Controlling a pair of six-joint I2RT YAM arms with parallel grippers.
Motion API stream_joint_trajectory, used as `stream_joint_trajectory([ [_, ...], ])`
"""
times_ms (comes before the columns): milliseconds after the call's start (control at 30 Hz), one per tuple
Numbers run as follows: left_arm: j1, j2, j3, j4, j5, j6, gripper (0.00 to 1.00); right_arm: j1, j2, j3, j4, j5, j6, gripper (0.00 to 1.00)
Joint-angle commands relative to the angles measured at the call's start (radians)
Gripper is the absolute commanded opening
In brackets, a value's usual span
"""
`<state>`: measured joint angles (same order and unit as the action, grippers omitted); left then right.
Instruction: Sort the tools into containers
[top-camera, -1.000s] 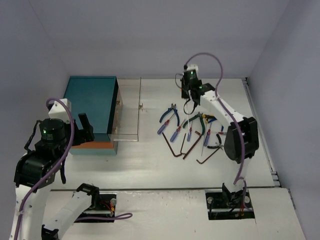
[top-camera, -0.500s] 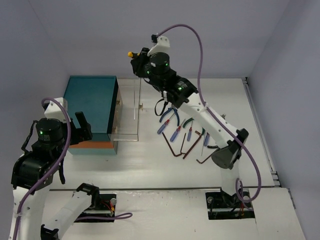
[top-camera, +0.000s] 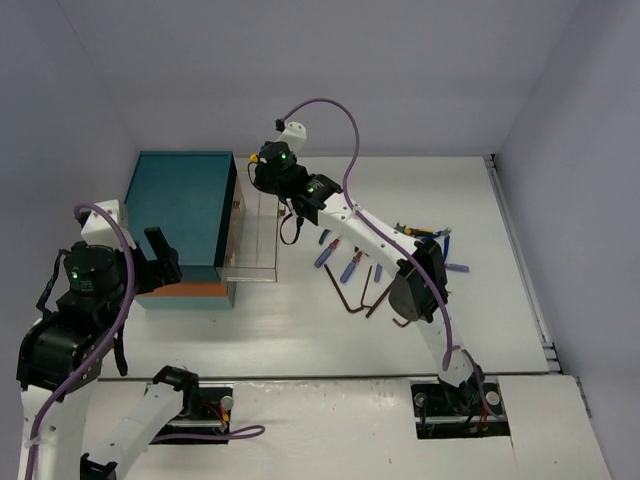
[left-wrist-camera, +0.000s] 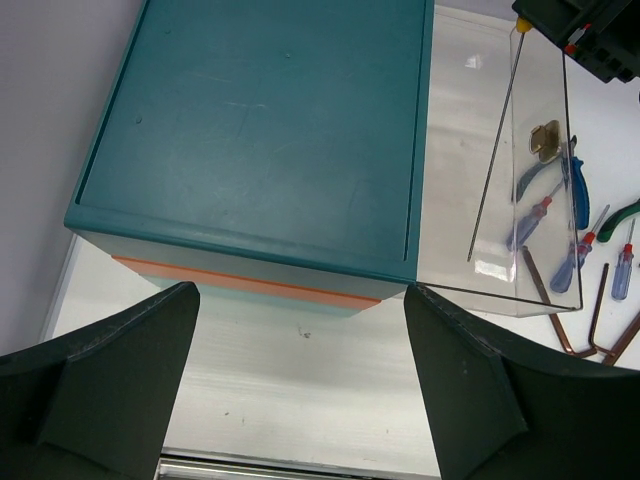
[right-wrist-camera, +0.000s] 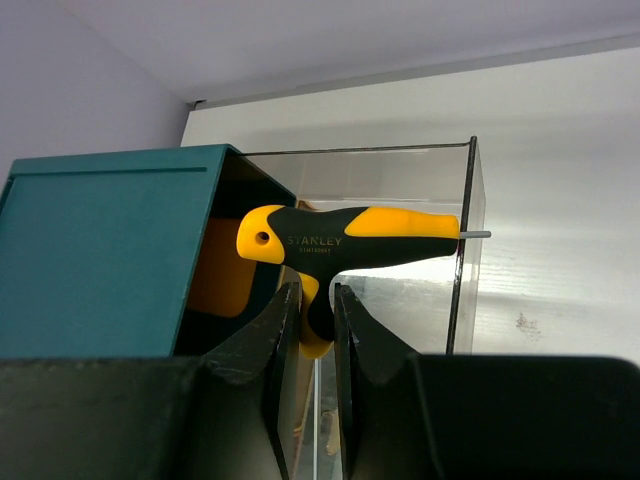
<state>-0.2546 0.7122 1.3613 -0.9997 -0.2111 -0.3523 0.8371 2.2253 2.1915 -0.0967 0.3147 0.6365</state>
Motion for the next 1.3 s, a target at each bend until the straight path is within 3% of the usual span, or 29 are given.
stream_joint_trajectory([
  [0, -0.006, 0.009, -0.005, 0.033, -0.008, -0.016, 0.81, 0.014, -0.038, -0.003, 0.083, 0.027, 0.014, 0.08],
  [200, -0.006, 0.001, -0.018, 0.033, -0.011, -0.013, 0.81, 0.024, -0.005, -0.007, 0.083, -0.025, -0.006, 0.12],
  [500, -0.006, -0.006, -0.020, 0.033, -0.015, -0.011, 0.81, 0.035, 0.003, 0.003, 0.083, -0.053, -0.025, 0.43],
  [733, -0.006, 0.001, -0.003, 0.033, -0.015, -0.010, 0.81, 0.030, -0.146, -0.037, 0.081, 0.025, -0.186, 0.46],
  [900, -0.006, 0.009, 0.013, 0.032, -0.005, -0.004, 0.81, -0.038, -0.372, -0.264, 0.071, 0.142, -0.348, 0.47],
  [1100, -0.011, 0.012, 0.005, 0.033, 0.016, -0.005, 0.81, -0.312, -0.610, -0.612, 0.009, 0.082, -0.368, 0.47],
  [1267, -0.015, 0.013, -0.009, 0.033, 0.023, -0.001, 0.81, -0.521, -0.699, -0.860, -0.022, -0.048, -0.368, 0.44],
])
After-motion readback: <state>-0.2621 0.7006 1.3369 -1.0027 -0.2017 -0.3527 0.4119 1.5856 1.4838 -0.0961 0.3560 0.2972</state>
